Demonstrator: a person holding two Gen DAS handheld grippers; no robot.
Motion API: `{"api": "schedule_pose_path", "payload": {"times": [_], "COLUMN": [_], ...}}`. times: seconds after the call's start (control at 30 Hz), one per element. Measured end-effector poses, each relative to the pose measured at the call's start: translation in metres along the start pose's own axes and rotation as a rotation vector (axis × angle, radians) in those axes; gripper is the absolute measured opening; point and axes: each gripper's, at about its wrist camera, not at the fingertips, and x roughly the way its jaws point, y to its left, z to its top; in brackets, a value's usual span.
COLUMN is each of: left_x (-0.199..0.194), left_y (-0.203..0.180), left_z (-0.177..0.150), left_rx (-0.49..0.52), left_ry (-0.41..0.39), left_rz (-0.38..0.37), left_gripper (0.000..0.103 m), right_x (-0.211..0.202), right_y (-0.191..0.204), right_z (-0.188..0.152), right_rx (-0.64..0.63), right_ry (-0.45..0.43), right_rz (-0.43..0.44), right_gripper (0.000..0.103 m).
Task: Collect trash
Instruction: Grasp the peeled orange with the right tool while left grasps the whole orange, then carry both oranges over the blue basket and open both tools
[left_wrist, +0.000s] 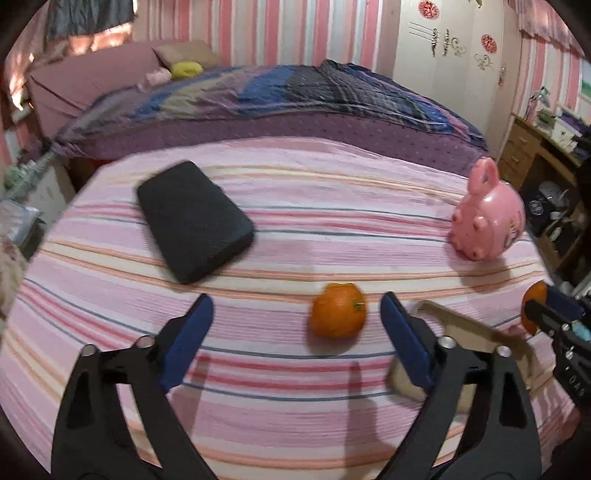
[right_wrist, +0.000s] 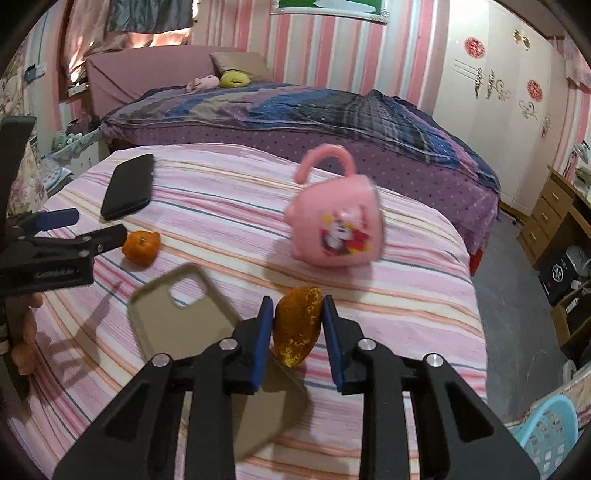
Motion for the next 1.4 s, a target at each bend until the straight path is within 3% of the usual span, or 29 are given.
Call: {"api": "schedule_pose_path", "payload": {"times": [0.17,0.27,0.33,0.4,0.63,0.93,1.2,1.4], "left_x": [0.018,0.022,0.024,0.023,0.005,-0.045,-0.086,-0.116], "left_y": [-0.005,-0.014,-0.020,-0.024,-0.019,-0.011,0.002,-0.010], "left_z": [-0.002,-0.004,-0.005,-0.007,-0.007,-0.015,-0.030,-0.050], "left_rx": [-0.009,0.023,0.051,0.074,0.046,0.065,0.062,0.087], "left_ry": [0.050,0.061,0.069,0.065,0.026,-0.047,-0.096,-0.149], "left_rz": [-0.032,-0.032,-0.053,-0.044,-0.024,0.011,0.050,0.064], "left_gripper": [0.067,0.052,0.036,0.031,0.027,0.026,0.026,0.026], "right_x": [-0.001,-0.001,0.001,0.001,0.001,-0.002,-0.021,-0.045], "right_y": [-0.026,-0.031,-0.035,-0.037,-0.027,-0.011,-0.001,-0.002], "right_z": [0.000,-0.003,-0.006,-0.006,-0.007,-0.011,-0.019,-0.027], "right_rx": [0.024,0.033,0.034,0.032,0.000,-0.035,-0.051,-0.058], "right_ry": [-0.001,-0.001,0.002,0.003,0.000,-0.004,-0.030,-0.049], "right_rz": [0.000,0.006,0.013,0.015,0.011,0.002,0.013,0.002], "right_gripper": [0.027,0.027,0.027,0.027,0.027,0.027,0.027,0.027]}}
